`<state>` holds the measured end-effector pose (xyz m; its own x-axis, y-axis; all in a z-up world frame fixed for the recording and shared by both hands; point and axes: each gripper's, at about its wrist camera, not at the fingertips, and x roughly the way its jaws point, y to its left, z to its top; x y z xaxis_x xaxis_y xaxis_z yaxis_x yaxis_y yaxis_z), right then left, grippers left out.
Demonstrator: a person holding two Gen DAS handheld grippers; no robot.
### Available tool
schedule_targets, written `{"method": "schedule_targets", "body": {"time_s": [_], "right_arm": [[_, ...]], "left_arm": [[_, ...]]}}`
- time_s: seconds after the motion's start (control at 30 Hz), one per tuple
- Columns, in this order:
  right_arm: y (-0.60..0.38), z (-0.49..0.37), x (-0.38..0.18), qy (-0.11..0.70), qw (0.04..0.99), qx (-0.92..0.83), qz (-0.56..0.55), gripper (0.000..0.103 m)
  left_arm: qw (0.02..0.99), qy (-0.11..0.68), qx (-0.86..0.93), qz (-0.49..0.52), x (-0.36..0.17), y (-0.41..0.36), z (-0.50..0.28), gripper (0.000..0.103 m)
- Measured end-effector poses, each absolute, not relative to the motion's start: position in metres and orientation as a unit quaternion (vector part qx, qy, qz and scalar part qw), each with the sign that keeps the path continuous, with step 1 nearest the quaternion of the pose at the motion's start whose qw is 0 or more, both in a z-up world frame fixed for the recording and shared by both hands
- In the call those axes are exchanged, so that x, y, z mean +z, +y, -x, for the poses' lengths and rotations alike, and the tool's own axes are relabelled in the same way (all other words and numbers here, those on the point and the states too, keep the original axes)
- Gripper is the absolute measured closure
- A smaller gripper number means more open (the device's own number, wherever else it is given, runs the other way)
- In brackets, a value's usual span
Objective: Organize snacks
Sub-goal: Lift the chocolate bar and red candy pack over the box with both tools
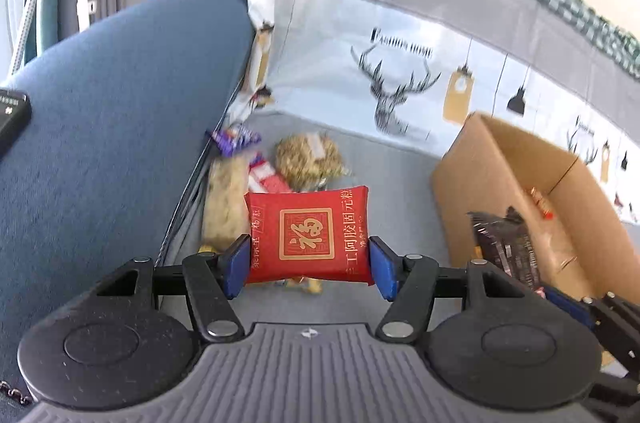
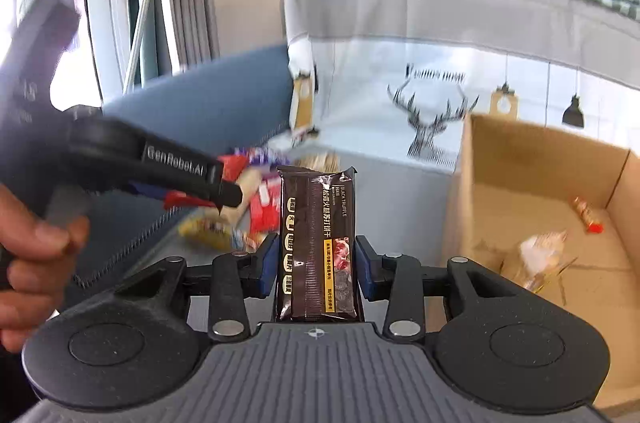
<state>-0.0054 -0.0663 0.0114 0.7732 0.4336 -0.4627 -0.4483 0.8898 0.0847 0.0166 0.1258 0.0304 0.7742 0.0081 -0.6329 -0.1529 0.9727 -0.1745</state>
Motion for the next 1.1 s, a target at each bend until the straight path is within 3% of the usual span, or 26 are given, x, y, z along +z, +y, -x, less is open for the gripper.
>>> {"method": "schedule_targets", "body": {"time_s": [0.47, 0.7, 1.1], "right_arm": [[-0.17, -0.039, 0.081, 0.162, 0.974, 0.153, -0.037, 0.062], [-0.236, -0.053, 0.058, 0.205, 0.972, 0.081, -0.079, 0.062], [-0.284, -0.048, 0.047, 0.208, 0.975, 0.039, -0.063, 0.062]], "left_arm": [[0.963, 0.24, 0.002, 0.119, 0.056, 0.079, -0.022, 0.037], [0.965, 0.228, -0.024, 0.129, 0.058, 0.047, -0.039, 0.037], [0.969, 0.209, -0.077, 0.103, 0.055, -0.024, -0.053, 0.037]]}}
